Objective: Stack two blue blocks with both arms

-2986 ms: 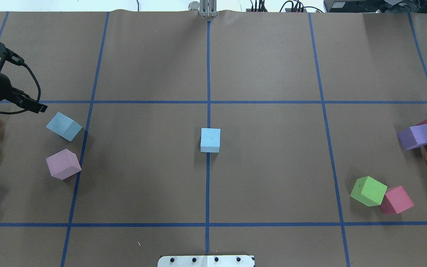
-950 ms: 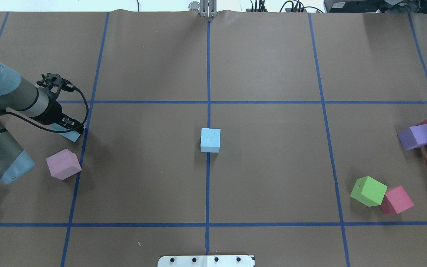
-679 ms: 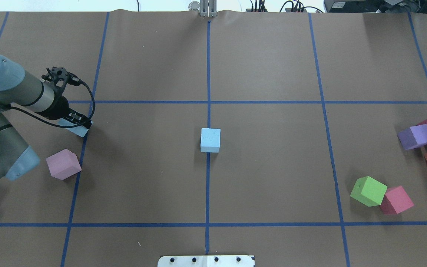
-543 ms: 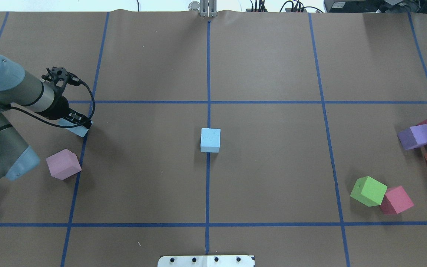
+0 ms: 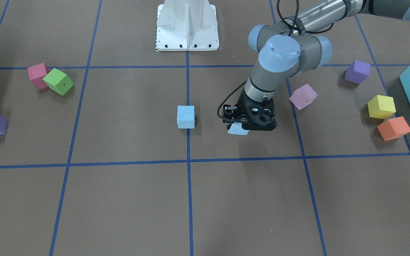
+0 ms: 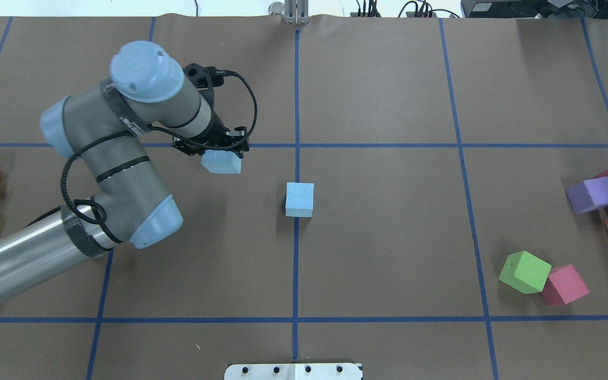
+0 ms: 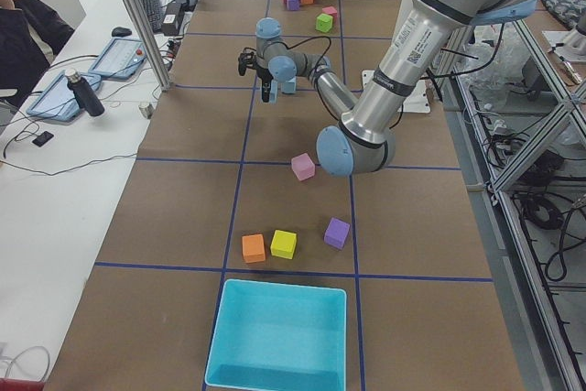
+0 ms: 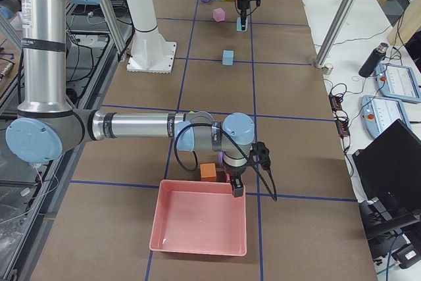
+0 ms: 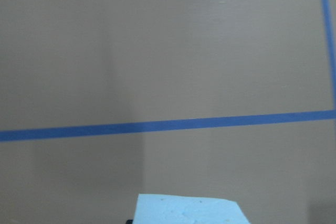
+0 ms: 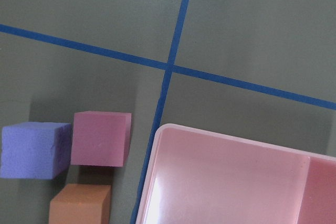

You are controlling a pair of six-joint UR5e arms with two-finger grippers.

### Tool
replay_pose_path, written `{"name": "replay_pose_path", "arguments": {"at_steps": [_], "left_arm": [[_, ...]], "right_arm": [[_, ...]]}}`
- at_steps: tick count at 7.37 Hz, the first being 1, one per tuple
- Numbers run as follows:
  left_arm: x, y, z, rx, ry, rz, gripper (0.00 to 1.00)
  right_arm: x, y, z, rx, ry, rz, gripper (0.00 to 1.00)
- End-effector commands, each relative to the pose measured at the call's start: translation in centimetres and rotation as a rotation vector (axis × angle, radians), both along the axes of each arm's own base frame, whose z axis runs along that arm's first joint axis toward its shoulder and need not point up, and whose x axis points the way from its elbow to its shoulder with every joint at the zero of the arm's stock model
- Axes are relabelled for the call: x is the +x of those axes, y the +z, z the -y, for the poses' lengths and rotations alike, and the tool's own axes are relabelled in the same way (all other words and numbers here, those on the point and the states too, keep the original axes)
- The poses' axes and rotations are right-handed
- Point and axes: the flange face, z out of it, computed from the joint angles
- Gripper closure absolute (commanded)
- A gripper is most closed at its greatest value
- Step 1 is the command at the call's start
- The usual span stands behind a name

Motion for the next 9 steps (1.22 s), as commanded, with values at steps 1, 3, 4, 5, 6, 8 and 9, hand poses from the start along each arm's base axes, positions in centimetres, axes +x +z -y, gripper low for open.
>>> {"name": "replay_pose_path", "arguments": {"at_steps": [1,3,4,5,6,8,9], "left_arm": [[5.6,-7.5,-4.2,-0.055,-0.007,0.024,0.83],[11.2,-8.7,-7.2,-0.022,-0.021,0.081,0.83],[12.2,-8.8,-6.7,-0.026,-0.020,0.097,0.83],[12.2,-8.5,-6.7,-0.021,-0.014,0.101,0.83],[12.2,-8.5,-6.7,-0.020,-0.014,0.100,0.83],[12.1,-8.7,-6.6,-0.002,-0.003,0.100,0.83],[12.1,-8.4,-6.2,0.025,0.008,0.113,0.83]], "right_arm": [[0.0,0.4,-0.4,-0.009,0.000,0.000,0.00],[0.0,0.6,-0.8,-0.012,0.000,0.000,0.00],[0.0,0.6,-0.8,-0.012,0.000,0.000,0.00],[0.0,0.6,-0.8,-0.012,0.000,0.000,0.00],[0.0,0.6,-0.8,-0.013,0.000,0.000,0.00],[-0.1,0.7,-0.8,-0.016,0.000,0.000,0.00],[0.0,0.7,-0.8,-0.014,0.001,0.000,0.00]]}}
